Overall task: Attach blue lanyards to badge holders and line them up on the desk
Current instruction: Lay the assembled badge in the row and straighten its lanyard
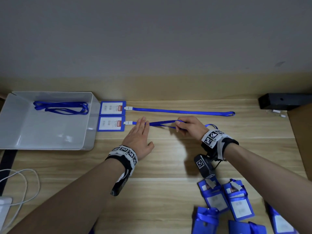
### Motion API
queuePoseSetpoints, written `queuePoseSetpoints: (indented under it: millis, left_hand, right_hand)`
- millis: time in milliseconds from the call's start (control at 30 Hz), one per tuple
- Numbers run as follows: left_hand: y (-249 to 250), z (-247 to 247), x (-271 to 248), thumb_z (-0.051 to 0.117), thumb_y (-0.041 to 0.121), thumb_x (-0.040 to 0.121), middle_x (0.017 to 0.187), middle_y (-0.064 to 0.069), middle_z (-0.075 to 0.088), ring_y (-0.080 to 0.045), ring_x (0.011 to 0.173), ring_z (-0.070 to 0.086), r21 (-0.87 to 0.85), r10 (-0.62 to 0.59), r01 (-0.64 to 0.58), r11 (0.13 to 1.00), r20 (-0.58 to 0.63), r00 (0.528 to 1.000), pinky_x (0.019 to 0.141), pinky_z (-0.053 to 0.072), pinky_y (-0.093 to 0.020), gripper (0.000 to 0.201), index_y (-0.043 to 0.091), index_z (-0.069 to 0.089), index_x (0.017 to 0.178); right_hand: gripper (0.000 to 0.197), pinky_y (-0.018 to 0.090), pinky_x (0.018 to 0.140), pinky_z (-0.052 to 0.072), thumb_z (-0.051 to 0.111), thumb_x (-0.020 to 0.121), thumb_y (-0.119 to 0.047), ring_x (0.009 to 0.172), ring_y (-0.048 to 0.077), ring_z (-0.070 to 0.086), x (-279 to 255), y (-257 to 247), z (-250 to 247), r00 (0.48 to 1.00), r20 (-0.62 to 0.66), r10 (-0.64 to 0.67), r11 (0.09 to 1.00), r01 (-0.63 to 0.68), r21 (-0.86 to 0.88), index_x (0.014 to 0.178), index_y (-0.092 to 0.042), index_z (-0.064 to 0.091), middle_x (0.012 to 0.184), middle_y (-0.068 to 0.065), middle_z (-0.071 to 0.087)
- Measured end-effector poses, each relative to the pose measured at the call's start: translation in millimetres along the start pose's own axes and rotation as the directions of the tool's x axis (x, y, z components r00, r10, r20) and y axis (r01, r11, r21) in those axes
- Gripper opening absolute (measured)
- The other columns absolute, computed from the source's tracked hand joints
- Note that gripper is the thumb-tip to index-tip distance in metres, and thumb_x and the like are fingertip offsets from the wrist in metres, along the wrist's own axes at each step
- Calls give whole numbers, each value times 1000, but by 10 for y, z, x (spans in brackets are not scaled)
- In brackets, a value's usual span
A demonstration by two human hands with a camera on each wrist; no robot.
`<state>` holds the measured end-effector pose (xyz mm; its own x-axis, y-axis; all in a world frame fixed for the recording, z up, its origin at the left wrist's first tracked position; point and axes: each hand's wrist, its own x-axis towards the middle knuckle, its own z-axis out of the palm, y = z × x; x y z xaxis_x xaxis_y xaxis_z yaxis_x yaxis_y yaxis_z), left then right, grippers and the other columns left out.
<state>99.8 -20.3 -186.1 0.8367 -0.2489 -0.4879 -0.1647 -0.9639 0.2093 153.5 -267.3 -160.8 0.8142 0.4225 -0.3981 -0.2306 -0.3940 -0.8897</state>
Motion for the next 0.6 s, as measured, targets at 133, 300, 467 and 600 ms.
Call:
queuePoseSetpoints:
  millis: [133, 300, 467, 600]
  left_hand:
    - [4, -59, -7, 38, 48, 94, 161, -6, -24, -18, 149, -19, 10, -8, 7, 1000, 47, 999, 124, 5, -35, 85, 12, -10, 155]
    - [4, -138, 6, 42, 46, 94, 162, -5, -21, -17, 150, -15, 0, -11, 12, 1000, 71, 997, 122, 11, -34, 84, 14, -4, 156]
    - [38, -184, 24, 42, 48, 93, 163, -7, -18, -19, 151, -11, 73, -37, 30, 997, 98, 995, 120, 21, -38, 84, 12, 0, 156]
    - [131, -211, 55, 40, 51, 92, 162, -11, -17, -23, 151, -10, 119, -89, 75, 990, 122, 988, 120, 21, -41, 86, 9, 2, 156]
  right_hand:
    - [52, 34, 72, 40, 47, 97, -26, 59, 21, 45, -87, 51, -110, 983, 123, 133, 988, -122, -96, 54, -2, 62, 59, 18, 55]
    - [49, 25, 58, 39, 45, 93, -15, 44, 14, 40, -174, 75, -249, 974, 89, 209, 972, -197, -130, 45, -4, 54, 55, 17, 56]
    - [37, 35, 59, 38, 46, 84, -13, 47, 25, 42, -241, 206, -454, 962, -80, 262, 962, -267, -63, 48, -8, 48, 53, 14, 54]
    - [37, 35, 58, 39, 49, 86, -22, 49, 24, 46, -333, 393, -727, 923, -269, 276, 927, -330, -180, 52, -11, 52, 51, 7, 53]
